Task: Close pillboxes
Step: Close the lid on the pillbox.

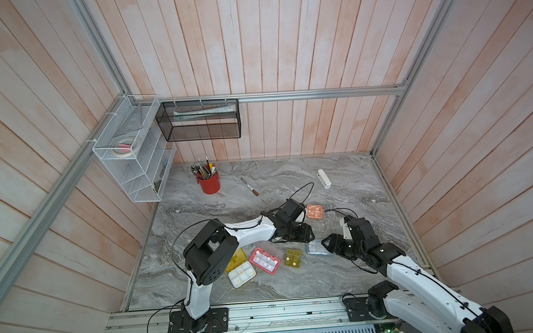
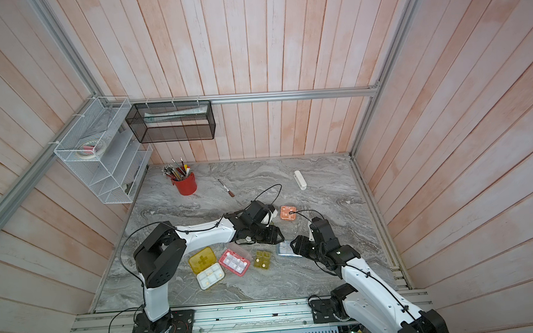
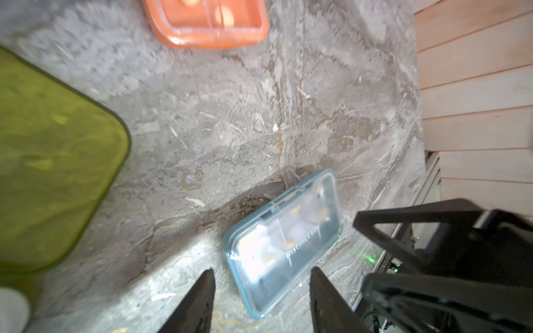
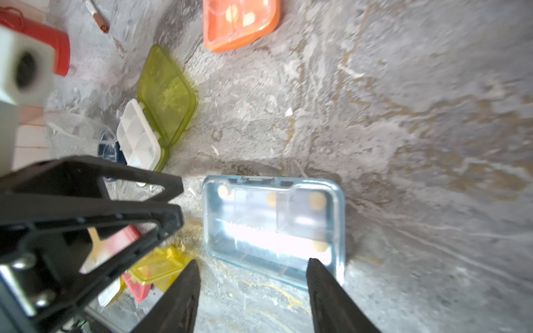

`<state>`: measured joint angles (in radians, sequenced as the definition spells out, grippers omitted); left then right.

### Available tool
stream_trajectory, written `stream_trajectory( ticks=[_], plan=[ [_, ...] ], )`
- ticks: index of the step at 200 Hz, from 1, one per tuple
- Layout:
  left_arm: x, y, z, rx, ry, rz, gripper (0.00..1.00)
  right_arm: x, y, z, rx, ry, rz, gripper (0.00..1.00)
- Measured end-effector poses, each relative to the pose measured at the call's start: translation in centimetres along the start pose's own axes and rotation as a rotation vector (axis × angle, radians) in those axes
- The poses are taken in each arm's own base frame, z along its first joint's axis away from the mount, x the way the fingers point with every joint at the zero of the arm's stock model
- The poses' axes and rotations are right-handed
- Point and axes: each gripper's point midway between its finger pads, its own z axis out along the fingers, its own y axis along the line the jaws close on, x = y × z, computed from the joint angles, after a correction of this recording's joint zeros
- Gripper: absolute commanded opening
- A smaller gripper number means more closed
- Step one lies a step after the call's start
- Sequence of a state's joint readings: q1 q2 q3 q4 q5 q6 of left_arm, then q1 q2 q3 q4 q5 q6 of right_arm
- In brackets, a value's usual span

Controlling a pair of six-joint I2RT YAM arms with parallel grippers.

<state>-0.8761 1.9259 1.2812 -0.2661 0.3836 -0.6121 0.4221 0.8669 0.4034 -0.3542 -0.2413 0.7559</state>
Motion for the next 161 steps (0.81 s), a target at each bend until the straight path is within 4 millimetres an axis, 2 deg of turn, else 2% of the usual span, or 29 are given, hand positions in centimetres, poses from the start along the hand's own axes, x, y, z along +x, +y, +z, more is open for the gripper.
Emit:
stream_trajectory(
  ticks=[48,75,109,161],
  plan=[
    [-3.6,-1.6,-5.6,0.035,-0.137,0.018,0.57,3.2,2.0,1.8,-0.036,0.126,-0.083,0.62],
    [-4.7,-1.8,-7.9,0.035,-0.189,0.027,0.57,3.5,2.3,2.3,-0.032,0.149,-0.084,0.62],
    [-4.3,-1.4,-9.0,0.029,-0.196,0.025,0.57,3.3,2.7,2.7,-0.046,0.143,-0.073,0.62],
    [-2.7,1.4,-9.2,-0.009,-0.177,-0.016,0.57,3.1,3.2,3.1,-0.066,0.144,-0.065,0.62]
  ],
)
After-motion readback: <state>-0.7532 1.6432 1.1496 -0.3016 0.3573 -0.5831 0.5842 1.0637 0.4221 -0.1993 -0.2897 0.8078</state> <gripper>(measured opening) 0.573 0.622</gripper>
